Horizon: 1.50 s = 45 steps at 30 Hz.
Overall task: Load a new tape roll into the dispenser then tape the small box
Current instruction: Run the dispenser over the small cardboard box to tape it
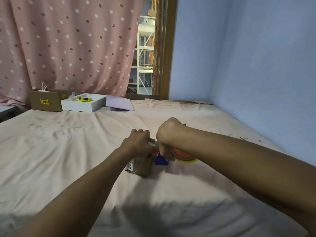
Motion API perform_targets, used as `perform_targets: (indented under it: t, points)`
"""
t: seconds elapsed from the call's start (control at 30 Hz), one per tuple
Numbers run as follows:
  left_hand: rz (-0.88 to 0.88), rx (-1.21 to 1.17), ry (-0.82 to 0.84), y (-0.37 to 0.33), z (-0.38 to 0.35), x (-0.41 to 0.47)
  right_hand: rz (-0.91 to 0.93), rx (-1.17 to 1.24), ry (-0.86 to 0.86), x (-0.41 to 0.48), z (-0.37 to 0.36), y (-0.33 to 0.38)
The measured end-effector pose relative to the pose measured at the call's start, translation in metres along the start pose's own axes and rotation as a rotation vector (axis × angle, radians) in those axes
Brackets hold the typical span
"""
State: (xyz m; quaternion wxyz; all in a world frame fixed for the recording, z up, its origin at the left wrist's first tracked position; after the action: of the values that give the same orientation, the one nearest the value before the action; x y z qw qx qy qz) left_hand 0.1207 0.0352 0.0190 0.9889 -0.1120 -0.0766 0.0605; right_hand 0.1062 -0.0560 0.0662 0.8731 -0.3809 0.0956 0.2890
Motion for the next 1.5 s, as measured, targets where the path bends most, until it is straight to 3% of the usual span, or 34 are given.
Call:
perform_targets:
  t: [0.47, 0.6, 0.73, 0.83, 1.1, 1.27, 1.37, 1.5]
  points:
    - [0.033, -0.098, -0.022, 0.017, -0.006, -0.006, 0.022, 0.145, -0.168, -0.002, -0.016, 0.005]
    - [-0.007, -0.083, -0.007, 0.014, -0.002, -0.009, -0.003, 0.004, -0.208, 0.01, -0.005, 0.024]
    - [-0.032, -0.056, -0.046, 0.012, -0.003, -0.014, 0.019, -0.149, -0.127, 0.023, -0.011, 0.042]
    - [-0.013, -0.07, -0.039, 0.013, -0.001, -0.012, 0.03, -0.069, -0.202, 0.005, 0.005, 0.023]
    - [0.061, -0.099, -0.002, 0.02, -0.008, -0.007, -0.054, 0.151, -0.152, -0.01, -0.013, -0.022]
    - [0.05, 0.029, 0.159, 0.028, -0.02, 0.002, -0.051, 0.525, -0.041, -0.006, -0.048, -0.052]
    - [0.151, 0.023, 0.255, 0.032, -0.015, -0.001, -0.056, 0.742, 0.0, 0.0, -0.072, -0.074]
    - [0.191, 0.099, 0.163, 0.032, 0.004, 0.0, -0.066, 1.048, -0.044, 0.012, -0.1, -0.098]
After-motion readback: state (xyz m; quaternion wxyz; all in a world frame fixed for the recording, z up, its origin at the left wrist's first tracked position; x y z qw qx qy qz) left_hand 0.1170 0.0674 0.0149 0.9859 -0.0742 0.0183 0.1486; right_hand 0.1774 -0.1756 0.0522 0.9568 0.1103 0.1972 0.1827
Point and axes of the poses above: each hand's wrist, its own x-axis towards the middle knuckle, its own z-axis out of the back of the hand, y = z × x, the point moved 9 cm from there along x, towards the middle knuckle, and after that the axes turned 6 degrees about x, right-handed, at the moved point
